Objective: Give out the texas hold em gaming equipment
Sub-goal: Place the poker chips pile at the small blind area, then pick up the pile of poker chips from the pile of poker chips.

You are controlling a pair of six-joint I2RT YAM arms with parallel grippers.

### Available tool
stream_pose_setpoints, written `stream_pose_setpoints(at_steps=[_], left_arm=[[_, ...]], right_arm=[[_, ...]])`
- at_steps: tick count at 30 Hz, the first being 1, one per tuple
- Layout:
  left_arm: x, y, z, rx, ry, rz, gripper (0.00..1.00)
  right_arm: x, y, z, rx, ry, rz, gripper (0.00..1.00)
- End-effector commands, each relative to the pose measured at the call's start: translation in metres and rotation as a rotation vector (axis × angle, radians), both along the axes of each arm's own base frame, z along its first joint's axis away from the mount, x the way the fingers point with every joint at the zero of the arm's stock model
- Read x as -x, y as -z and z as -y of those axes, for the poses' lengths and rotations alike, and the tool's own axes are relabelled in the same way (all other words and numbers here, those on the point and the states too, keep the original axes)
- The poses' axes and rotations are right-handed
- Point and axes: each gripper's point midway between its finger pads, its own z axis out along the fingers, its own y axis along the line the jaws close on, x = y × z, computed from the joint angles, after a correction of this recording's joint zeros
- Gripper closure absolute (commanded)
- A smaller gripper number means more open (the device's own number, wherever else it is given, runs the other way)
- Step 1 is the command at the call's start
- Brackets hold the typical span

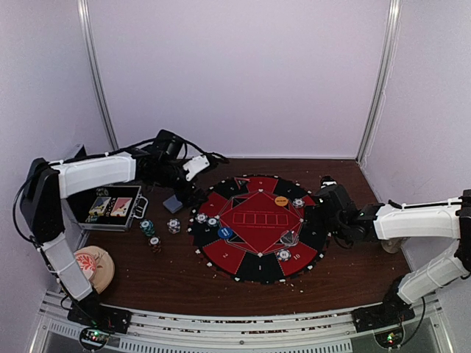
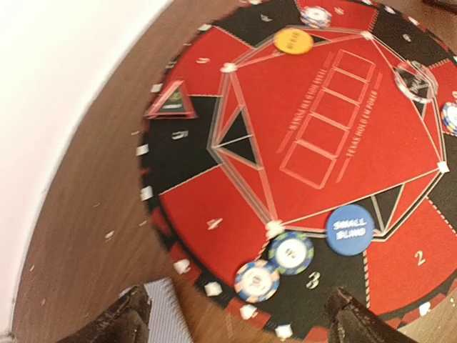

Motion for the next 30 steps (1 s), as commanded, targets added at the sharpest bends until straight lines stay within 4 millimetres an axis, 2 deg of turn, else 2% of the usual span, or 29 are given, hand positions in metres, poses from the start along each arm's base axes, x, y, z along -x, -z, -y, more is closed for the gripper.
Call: stream_pose_setpoints(at_steps=[1, 6, 9, 16, 24, 30], left_arm=[[-0.013, 0.000, -0.061, 0.010, -0.151, -0.010, 0.11], [-0.016, 0.013, -0.129, 0.064, -0.269, -0.061, 0.02], [-0.007, 0.027, -0.158, 0.046, -0.306, -0.081, 0.02], [0.020, 0.047, -0.177, 0.019, -0.300, -0.124, 0.03], [0.028, 0.060, -0.202, 0.008, -0.363, -0.163, 0.07], [0.038, 0.068, -0.203, 0.005, -0.340, -0.180, 0.11]], right_arm=[[-0.003, -0.013, -0.006, -0.019, -0.013, 0.030, 0.02], [-0.003, -0.012, -0.007, -0.019, -0.017, 0.027, 0.02], [-0.003, -0.011, -0.008, -0.018, -0.019, 0.023, 0.02], [-0.003, -0.012, -0.008, -0.020, -0.020, 0.024, 0.02], [-0.002, -0.013, -0.008, -0.026, -0.023, 0.027, 0.03], [-0.002, -0.014, -0.009, -0.027, -0.024, 0.029, 0.03]])
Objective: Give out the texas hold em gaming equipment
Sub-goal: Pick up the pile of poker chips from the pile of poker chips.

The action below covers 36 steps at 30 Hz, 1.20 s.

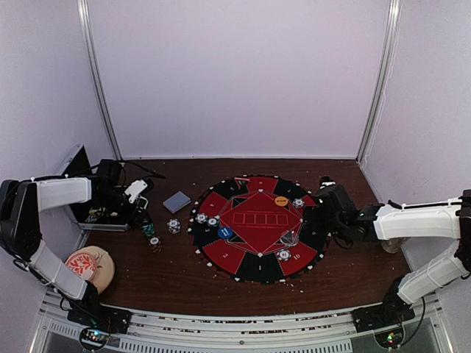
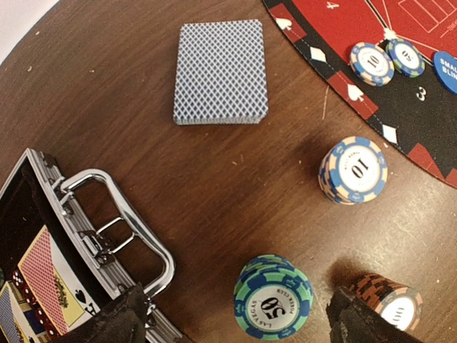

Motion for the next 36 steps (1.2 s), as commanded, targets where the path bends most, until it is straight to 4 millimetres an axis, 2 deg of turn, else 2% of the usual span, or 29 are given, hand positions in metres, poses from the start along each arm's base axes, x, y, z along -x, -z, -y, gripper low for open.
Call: stream_pose_setpoints(at_steps=[1, 8, 24, 36], left_arm=[[0.009, -0.001, 0.003, 0.018, 0.046, 0.009, 0.11], [0.016, 0.007, 0.004, 0.018, 0.069, -0.013, 0.16], [0.010, 0.019, 0.006, 0.021, 0.075, -0.045, 0.25], [0.009, 0.023, 0.005, 0.014, 0.073, -0.049, 0.37]], right_arm=[[-0.003, -0.015, -0.005, -0.020, -0.009, 0.035, 0.03], [-0.004, -0.013, -0.005, -0.015, -0.008, 0.032, 0.03], [-0.004, -0.013, -0.005, -0.014, -0.005, 0.033, 0.03], [-0.004, -0.013, -0.005, -0.015, -0.005, 0.032, 0.03]])
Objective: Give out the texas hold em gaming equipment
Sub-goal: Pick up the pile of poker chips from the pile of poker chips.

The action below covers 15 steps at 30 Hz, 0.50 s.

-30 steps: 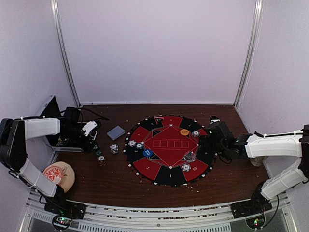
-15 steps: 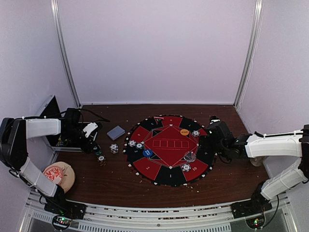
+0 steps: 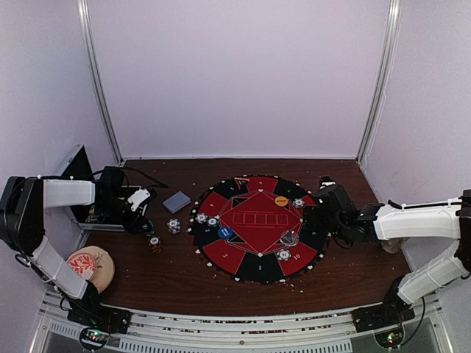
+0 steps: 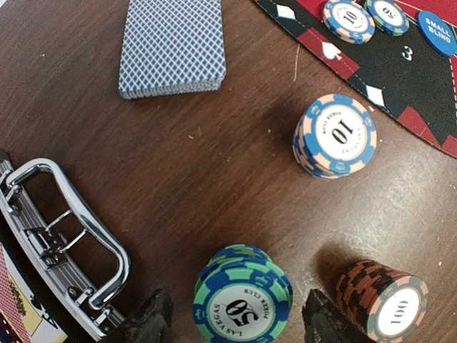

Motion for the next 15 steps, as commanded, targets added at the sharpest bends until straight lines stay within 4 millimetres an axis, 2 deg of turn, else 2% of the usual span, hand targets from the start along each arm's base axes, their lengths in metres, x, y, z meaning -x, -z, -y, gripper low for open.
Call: stream_pose_setpoints(at_steps=[1, 9, 15], left_arm=[[-0.0087, -0.0050, 0.0008, 0.011, 0.008, 0.031, 0.38], [-0.0083, -0.0044, 0.0001, 0.009, 0.007, 0.030, 0.45], [-0.0073, -0.0026, 0.0003, 0.008, 0.009, 0.025, 0.45]], right_arm=[[-0.0039, -0.0121, -0.0044, -0.014, -0.004, 0.031, 0.03], [-0.0040, -0.0127, -0.0045, -0.014, -0.003, 0.033, 0.03], [-0.0041, -0.0122, -0.0048, -0.014, -0.004, 0.032, 0.02]])
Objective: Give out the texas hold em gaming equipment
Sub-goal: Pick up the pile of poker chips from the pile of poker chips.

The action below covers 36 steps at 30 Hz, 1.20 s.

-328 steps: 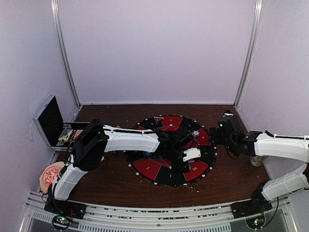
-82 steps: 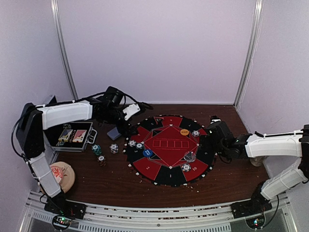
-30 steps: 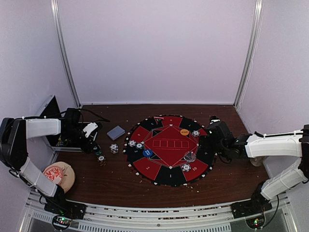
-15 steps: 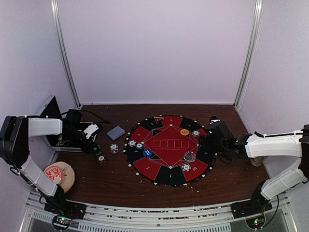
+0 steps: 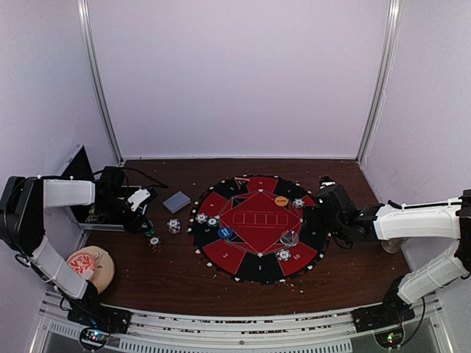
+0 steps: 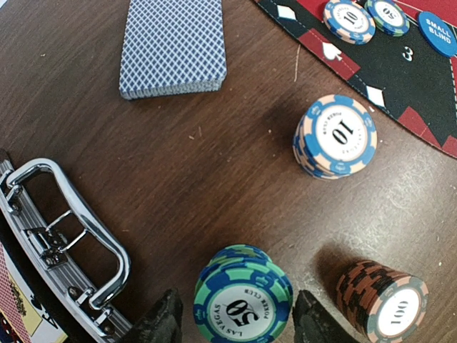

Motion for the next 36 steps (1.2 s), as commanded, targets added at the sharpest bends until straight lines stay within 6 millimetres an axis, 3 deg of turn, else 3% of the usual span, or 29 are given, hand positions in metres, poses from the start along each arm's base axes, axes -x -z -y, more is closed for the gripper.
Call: stream_pose_setpoints(at_steps=[1, 19, 36], left_arm=[[-0.007, -0.003, 0.000, 0.009, 0.008, 0.025, 0.45], [-0.007, -0.003, 0.001, 0.011, 0.009, 0.021, 0.50], [-0.007, -0.015, -0.002, -0.003, -0.003, 0.057, 0.71]], right_arm=[[-0.004, -0.012, -0.005, -0.014, -0.004, 0.032, 0.03], [-0.004, -0.013, -0.005, -0.016, -0.004, 0.033, 0.03], [-0.004, -0.014, -0.004, -0.018, -0.003, 0.035, 0.03]])
